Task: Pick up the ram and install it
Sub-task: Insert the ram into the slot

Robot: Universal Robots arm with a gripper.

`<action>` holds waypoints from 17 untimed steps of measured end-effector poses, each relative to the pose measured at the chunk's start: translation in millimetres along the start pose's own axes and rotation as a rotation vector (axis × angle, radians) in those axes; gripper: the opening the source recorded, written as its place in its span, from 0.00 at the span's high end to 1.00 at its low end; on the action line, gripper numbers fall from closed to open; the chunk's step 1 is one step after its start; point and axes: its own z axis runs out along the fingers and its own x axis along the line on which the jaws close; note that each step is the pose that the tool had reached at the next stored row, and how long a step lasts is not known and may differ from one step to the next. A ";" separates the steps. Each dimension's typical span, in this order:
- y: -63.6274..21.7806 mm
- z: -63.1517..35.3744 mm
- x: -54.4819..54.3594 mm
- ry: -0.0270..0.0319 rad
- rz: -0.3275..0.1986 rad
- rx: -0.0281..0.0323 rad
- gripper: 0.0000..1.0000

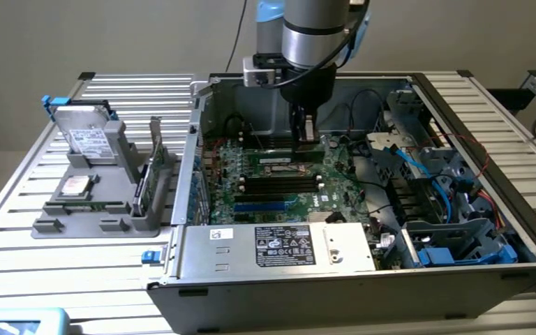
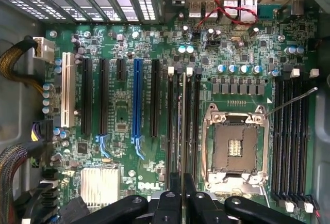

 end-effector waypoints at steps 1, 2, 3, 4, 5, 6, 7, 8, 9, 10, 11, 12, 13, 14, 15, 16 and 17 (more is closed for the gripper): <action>0.0 1.3 0.3 -0.0001 0.000 0.0001 0.86; 0.1 2.9 0.3 0.0000 0.000 0.0000 0.86; 0.1 4.7 0.3 0.0000 0.000 0.0000 0.86; 0.1 6.7 0.2 -0.0001 0.000 0.0000 0.86; 0.1 8.5 0.2 0.0000 0.000 0.0000 0.86; 0.1 10.2 0.1 0.0000 0.000 0.0000 0.86; 0.1 11.7 0.1 0.0000 0.000 0.0000 0.86; 0.1 12.9 0.1 0.0000 0.000 0.0000 0.86; 0.2 13.9 0.2 -0.0002 0.000 0.0001 0.86; 0.3 14.3 0.4 0.0000 0.000 0.0000 0.86; 0.3 14.7 0.6 0.0000 0.000 -0.0003 0.86; 0.4 15.0 0.8 -0.0002 0.000 -0.0007 0.86; 0.3 15.4 1.1 -0.0001 0.000 -0.0024 0.86; 0.4 15.9 1.3 0.0000 0.000 -0.0031 0.86; 0.4 16.5 1.3 -0.0002 0.000 -0.0038 0.86; 0.4 17.0 1.6 0.0000 0.000 -0.0047 0.86; 0.5 17.5 1.8 -0.0003 0.000 -0.0051 0.86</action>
